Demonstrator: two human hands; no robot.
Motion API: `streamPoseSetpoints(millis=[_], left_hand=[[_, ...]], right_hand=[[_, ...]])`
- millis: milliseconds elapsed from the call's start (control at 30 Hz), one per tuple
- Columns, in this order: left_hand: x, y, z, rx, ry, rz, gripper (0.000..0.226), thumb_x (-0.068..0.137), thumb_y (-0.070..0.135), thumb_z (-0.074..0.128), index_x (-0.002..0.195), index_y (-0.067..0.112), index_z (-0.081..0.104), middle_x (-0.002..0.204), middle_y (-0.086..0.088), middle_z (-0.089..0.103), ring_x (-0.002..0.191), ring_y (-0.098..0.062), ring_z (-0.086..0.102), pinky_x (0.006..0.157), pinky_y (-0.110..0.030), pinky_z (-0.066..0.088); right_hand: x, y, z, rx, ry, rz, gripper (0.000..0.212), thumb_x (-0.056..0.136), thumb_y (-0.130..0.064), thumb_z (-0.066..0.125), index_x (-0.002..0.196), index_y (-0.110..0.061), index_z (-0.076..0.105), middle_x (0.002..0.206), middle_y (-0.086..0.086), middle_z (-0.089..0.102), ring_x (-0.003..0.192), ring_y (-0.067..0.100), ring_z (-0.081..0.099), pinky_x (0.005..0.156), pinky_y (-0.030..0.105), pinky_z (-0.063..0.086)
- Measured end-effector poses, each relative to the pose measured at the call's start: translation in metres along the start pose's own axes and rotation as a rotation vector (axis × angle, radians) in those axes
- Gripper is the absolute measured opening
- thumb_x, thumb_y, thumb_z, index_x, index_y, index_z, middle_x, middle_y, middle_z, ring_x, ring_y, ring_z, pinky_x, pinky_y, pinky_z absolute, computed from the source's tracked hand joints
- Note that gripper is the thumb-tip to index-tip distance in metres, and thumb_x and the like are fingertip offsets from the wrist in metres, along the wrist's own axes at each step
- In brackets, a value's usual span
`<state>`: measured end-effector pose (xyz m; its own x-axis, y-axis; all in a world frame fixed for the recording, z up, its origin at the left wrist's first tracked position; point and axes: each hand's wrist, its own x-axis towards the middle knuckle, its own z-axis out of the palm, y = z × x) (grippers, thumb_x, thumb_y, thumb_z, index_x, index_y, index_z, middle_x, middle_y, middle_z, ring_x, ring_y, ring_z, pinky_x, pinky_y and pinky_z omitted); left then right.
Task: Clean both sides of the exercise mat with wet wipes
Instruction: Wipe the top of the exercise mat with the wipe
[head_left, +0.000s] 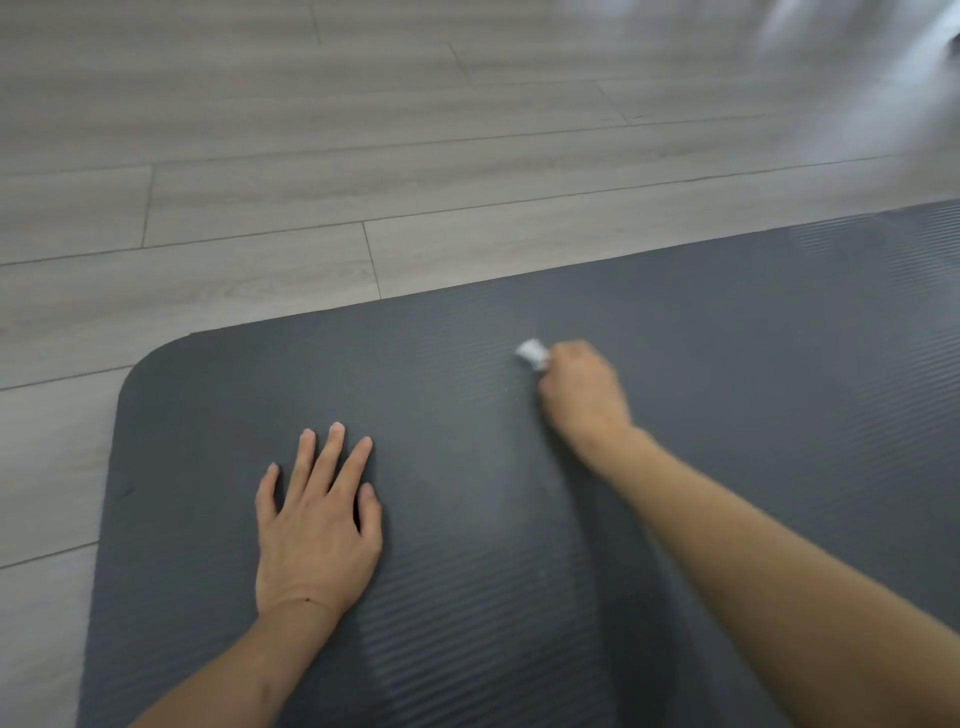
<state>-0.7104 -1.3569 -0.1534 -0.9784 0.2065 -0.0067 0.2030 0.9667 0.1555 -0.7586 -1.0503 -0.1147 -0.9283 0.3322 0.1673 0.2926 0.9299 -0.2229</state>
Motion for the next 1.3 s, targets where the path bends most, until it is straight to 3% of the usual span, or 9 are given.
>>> streamPoseSetpoints(millis=[133, 267, 367, 533, 600, 767, 867, 1100, 1300], left_hand=[[0.001, 0.002, 0.002, 0.012, -0.008, -0.007, 0.061, 0.102, 0.046, 0.017, 0.159, 0.033, 0.038, 0.17, 0.007, 0.023, 0.16, -0.016, 0.007, 0.128, -0.052, 0.006], [0.001, 0.001, 0.0, -0.001, 0.0, -0.01, 0.061, 0.102, 0.045, 0.018, 0.158, 0.033, 0.041, 0.17, 0.008, 0.023, 0.16, -0.015, 0.008, 0.127, -0.053, 0.007], [0.001, 0.001, 0.0, -0.005, -0.01, -0.007, 0.062, 0.102, 0.046, 0.017, 0.158, 0.033, 0.041, 0.17, 0.007, 0.024, 0.16, -0.015, 0.008, 0.127, -0.053, 0.007], [0.002, 0.003, -0.001, 0.008, -0.022, -0.01, 0.062, 0.102, 0.046, 0.016, 0.159, 0.032, 0.038, 0.17, 0.006, 0.021, 0.16, -0.016, 0.006, 0.128, -0.053, 0.005], [0.002, 0.003, -0.002, 0.004, -0.034, -0.011, 0.062, 0.102, 0.046, 0.016, 0.159, 0.033, 0.037, 0.171, 0.007, 0.02, 0.16, -0.016, 0.004, 0.128, -0.053, 0.004], [0.002, 0.001, -0.003, -0.009, -0.041, -0.005, 0.062, 0.102, 0.045, 0.016, 0.159, 0.033, 0.037, 0.171, 0.007, 0.02, 0.16, -0.015, 0.003, 0.128, -0.053, 0.004], [0.002, 0.002, -0.003, -0.006, -0.037, -0.005, 0.062, 0.102, 0.045, 0.016, 0.159, 0.034, 0.036, 0.171, 0.006, 0.021, 0.16, -0.016, 0.003, 0.128, -0.053, 0.004], [0.003, 0.003, -0.002, 0.006, -0.042, 0.0, 0.061, 0.102, 0.045, 0.017, 0.159, 0.033, 0.036, 0.171, 0.004, 0.021, 0.16, -0.018, 0.004, 0.128, -0.055, 0.006], [0.002, 0.001, -0.003, -0.008, -0.044, 0.006, 0.063, 0.102, 0.047, 0.014, 0.16, 0.035, 0.035, 0.172, 0.004, 0.02, 0.16, -0.018, 0.002, 0.127, -0.055, 0.005]], right_hand=[[0.02, 0.026, -0.003, 0.007, 0.08, 0.35, 0.021, 0.094, -0.011, 0.048, 0.106, 0.0, 0.061, 0.109, 0.022, 0.062, 0.099, 0.042, 0.06, 0.082, 0.044, 0.045], [-0.047, -0.107, 0.023, 0.148, -0.159, -0.176, 0.012, 0.083, -0.002, 0.059, 0.094, -0.001, 0.064, 0.09, 0.02, 0.064, 0.081, 0.039, 0.064, 0.069, 0.042, 0.053], [-0.048, -0.079, 0.022, 0.145, -0.095, -0.443, 0.006, 0.075, -0.007, 0.051, 0.077, -0.007, 0.056, 0.075, 0.016, 0.058, 0.067, 0.036, 0.06, 0.057, 0.037, 0.05], [-0.007, 0.08, -0.025, -0.009, 0.01, 0.266, 0.01, 0.092, -0.005, 0.049, 0.094, 0.001, 0.056, 0.103, 0.026, 0.059, 0.091, 0.044, 0.057, 0.076, 0.047, 0.043], [-0.022, 0.066, -0.023, 0.014, 0.104, 0.402, 0.012, 0.092, -0.006, 0.05, 0.097, 0.003, 0.058, 0.102, 0.026, 0.059, 0.09, 0.045, 0.058, 0.077, 0.048, 0.045], [-0.128, -0.094, 0.016, 0.133, -0.042, -0.16, 0.019, 0.071, 0.0, 0.069, 0.08, -0.01, 0.055, 0.079, 0.01, 0.056, 0.068, 0.03, 0.055, 0.058, 0.036, 0.047], [-0.118, -0.062, 0.013, 0.107, -0.095, -0.399, 0.01, 0.078, -0.007, 0.057, 0.079, -0.014, 0.051, 0.079, 0.008, 0.052, 0.072, 0.029, 0.054, 0.063, 0.037, 0.046], [-0.052, 0.06, -0.02, 0.016, 0.167, 0.445, 0.012, 0.093, -0.004, 0.05, 0.09, 0.003, 0.059, 0.095, 0.025, 0.059, 0.086, 0.045, 0.058, 0.075, 0.048, 0.045], [-0.139, -0.091, 0.02, 0.144, -0.048, -0.294, 0.007, 0.084, -0.007, 0.053, 0.082, -0.013, 0.052, 0.082, 0.007, 0.053, 0.073, 0.027, 0.052, 0.063, 0.038, 0.047]])
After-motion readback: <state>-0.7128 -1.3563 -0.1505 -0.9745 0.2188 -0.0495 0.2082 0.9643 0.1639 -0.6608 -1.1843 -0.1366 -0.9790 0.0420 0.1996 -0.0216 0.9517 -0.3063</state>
